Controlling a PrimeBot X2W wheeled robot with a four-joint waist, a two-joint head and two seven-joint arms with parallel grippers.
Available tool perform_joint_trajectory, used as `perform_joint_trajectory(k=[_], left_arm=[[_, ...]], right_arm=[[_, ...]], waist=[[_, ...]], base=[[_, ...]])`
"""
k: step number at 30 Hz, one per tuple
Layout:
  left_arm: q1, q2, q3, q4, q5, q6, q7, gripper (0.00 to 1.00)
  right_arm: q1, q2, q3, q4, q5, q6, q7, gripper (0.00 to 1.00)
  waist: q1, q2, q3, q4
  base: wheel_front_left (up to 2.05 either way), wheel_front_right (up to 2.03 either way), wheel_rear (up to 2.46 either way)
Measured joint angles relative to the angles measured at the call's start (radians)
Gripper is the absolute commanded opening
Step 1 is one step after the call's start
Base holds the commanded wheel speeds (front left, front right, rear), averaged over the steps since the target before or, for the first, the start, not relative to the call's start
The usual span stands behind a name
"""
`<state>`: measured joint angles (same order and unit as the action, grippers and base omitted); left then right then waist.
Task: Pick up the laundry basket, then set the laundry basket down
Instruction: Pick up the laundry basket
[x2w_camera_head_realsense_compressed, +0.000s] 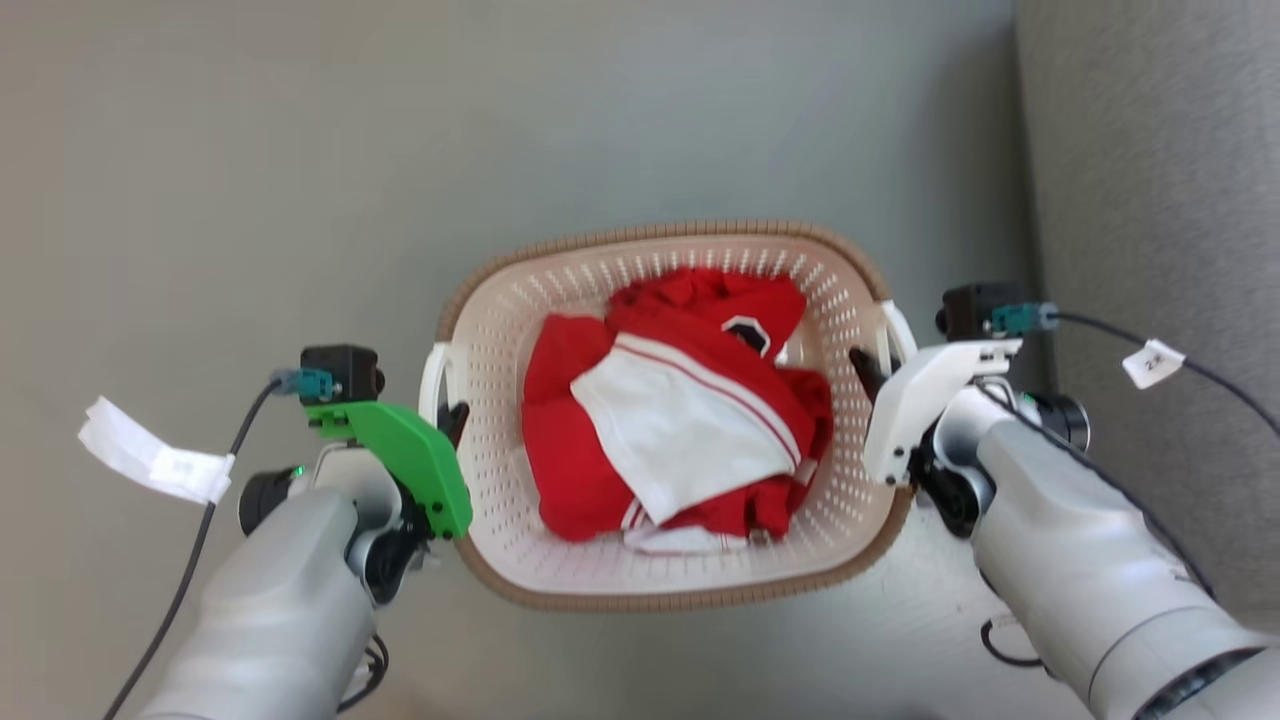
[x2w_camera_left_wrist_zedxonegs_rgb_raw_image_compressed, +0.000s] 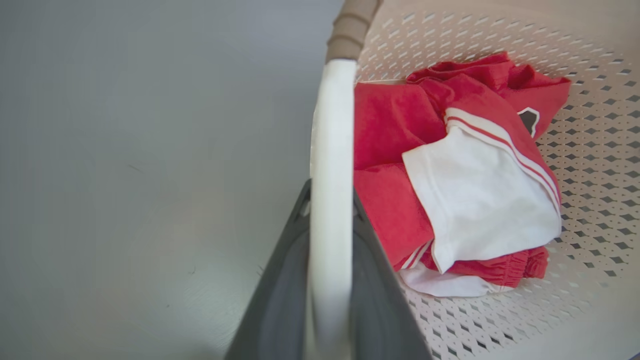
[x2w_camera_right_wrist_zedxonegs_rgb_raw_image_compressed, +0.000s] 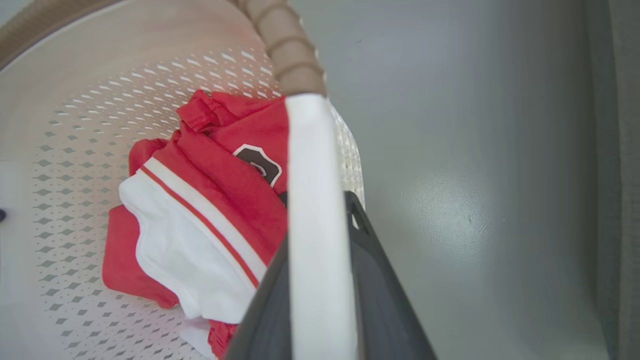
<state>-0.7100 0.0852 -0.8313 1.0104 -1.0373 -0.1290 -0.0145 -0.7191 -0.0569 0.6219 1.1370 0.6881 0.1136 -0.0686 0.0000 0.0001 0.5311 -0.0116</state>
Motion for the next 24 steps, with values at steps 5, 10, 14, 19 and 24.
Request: perform_joint_trajectory(k=[5, 10, 14, 19, 24], left_arm=[[0.035, -0.001, -0.009, 0.008, -0.026, 0.0, 0.017, 0.0], [0.085, -0.001, -0.022, 0.016, -0.057, -0.001, 0.053, 0.0], [0.118, -0.001, -0.039, 0.02, -0.068, -0.002, 0.077, 0.0], [0.151, -0.002, -0.049, 0.031, -0.08, -0.002, 0.112, 0.0], [0.157, -0.002, -0.057, 0.033, -0.09, -0.002, 0.135, 0.0]], right_arm=[[0.034, 0.001, 0.027, 0.0, 0.027, 0.0, 0.027, 0.0], [0.082, 0.0, 0.065, -0.01, 0.064, -0.001, 0.072, 0.0], [0.121, -0.003, 0.09, -0.013, 0.09, -0.001, 0.096, 0.0], [0.163, -0.004, 0.117, -0.021, 0.119, -0.002, 0.129, 0.0], [0.172, -0.005, 0.128, -0.021, 0.137, -0.01, 0.153, 0.0]], waist=[[0.0, 0.0, -0.072, -0.009], [0.0, 0.0, -0.158, -0.02], [-0.0001, 0.0, -0.216, -0.027], [-0.0001, 0.0, -0.285, -0.035], [0.0, 0.0, -0.338, -0.043]], base=[[0.0, 0.0, 0.0], [0.0, 0.0, 0.0], [0.0, 0.0, 0.0], [0.0, 0.0, 0.0], [0.0, 0.0, 0.0]])
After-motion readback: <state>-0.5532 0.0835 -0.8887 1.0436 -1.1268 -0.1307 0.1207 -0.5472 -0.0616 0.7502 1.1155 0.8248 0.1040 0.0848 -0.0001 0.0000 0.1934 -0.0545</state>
